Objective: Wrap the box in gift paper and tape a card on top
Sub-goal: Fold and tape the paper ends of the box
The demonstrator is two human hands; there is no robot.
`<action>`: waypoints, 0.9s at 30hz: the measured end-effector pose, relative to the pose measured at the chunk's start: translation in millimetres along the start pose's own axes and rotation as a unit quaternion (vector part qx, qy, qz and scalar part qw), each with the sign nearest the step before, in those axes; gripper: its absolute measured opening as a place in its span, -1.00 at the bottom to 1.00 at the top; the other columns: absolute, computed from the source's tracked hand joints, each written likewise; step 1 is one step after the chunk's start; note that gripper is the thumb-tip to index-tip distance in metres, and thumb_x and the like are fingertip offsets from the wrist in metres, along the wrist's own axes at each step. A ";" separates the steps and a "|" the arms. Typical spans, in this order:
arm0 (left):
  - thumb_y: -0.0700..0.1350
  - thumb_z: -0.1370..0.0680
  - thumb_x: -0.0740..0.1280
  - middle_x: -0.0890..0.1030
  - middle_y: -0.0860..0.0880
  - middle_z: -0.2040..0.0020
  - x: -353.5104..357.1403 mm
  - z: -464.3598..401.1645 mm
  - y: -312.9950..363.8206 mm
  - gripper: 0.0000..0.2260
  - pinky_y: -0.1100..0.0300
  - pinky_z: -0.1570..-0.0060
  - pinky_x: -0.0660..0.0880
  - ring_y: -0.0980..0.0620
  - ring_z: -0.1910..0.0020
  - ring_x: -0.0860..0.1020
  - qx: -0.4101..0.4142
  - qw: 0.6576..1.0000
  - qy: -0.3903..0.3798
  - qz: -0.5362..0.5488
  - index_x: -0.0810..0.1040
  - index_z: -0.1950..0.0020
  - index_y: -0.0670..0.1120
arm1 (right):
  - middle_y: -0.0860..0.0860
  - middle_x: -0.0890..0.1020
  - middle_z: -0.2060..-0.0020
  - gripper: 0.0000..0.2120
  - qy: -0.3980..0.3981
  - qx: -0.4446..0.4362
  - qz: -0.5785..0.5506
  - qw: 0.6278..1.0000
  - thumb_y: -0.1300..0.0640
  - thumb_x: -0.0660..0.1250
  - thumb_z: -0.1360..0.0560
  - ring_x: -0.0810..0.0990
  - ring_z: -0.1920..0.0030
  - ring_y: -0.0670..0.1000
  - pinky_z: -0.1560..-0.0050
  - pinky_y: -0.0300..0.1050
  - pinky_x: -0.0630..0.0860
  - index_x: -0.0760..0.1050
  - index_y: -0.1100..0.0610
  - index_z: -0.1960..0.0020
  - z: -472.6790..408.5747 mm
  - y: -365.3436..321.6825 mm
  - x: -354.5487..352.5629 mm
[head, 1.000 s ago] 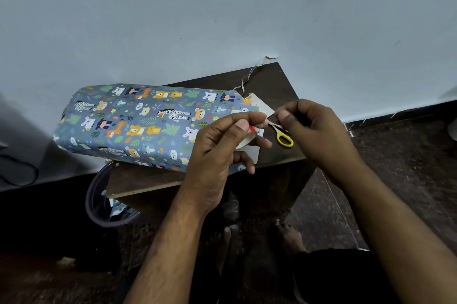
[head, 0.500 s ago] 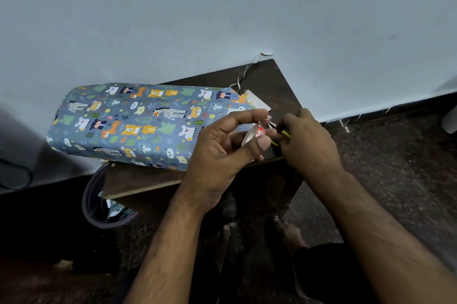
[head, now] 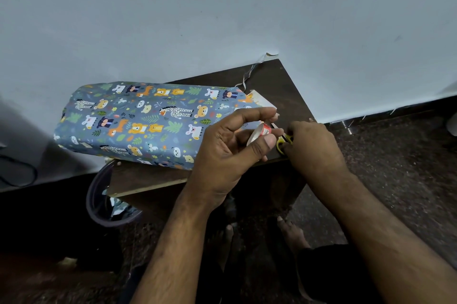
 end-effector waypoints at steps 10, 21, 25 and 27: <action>-0.32 -0.56 0.38 0.68 -0.16 -0.20 -8.8 1.4 13.5 -0.73 0.21 0.25 0.55 -0.17 -0.14 0.68 0.029 0.999 0.022 0.001 0.55 -0.26 -0.28 | 0.06 0.60 0.14 -0.77 0.060 -0.032 -0.066 0.996 0.03 0.38 -0.49 0.54 0.11 0.16 0.17 -0.04 0.42 0.49 0.11 -0.08 10.1 -6.4 -27.9; -0.23 -0.49 0.45 0.72 -0.04 -0.15 -43.2 1.1 22.7 -0.70 0.22 0.45 0.46 -0.46 0.01 0.60 0.041 0.992 0.105 -0.054 0.64 -0.22 -0.12 | -0.05 0.58 0.00 -0.66 -0.060 -0.277 -0.423 0.861 -0.05 0.37 -0.56 0.57 0.12 0.11 0.09 -0.07 0.55 0.46 -0.06 -0.32 23.4 -44.6 -39.2; -0.22 -0.47 0.48 0.73 -0.06 -0.11 -55.8 1.7 22.4 -0.69 0.26 0.43 0.48 -0.40 0.03 0.64 0.034 0.989 0.126 -0.064 0.66 -0.21 -0.07 | -0.12 0.56 0.01 -0.67 -0.105 -0.302 -0.422 0.848 -0.01 0.40 -0.54 0.54 0.10 0.05 0.16 -0.19 0.47 0.53 -0.07 -0.30 29.1 -48.8 -36.4; -0.24 -0.47 0.51 0.73 -0.04 -0.11 -57.4 2.5 23.4 -0.69 0.27 0.43 0.48 -0.36 0.02 0.66 0.034 0.989 0.125 -0.066 0.67 -0.19 -0.03 | -0.08 0.59 0.02 -0.67 -0.126 -0.292 -0.433 0.843 0.00 0.41 -0.53 0.54 0.12 0.15 0.21 -0.03 0.46 0.55 -0.06 -0.29 27.9 -47.5 -32.8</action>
Point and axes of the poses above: each hand's wrist, its own z-axis away from the middle knuckle, its own x-axis out of the palm, y = z × x, the point moved 10 cm from there along -z, towards the middle knuckle
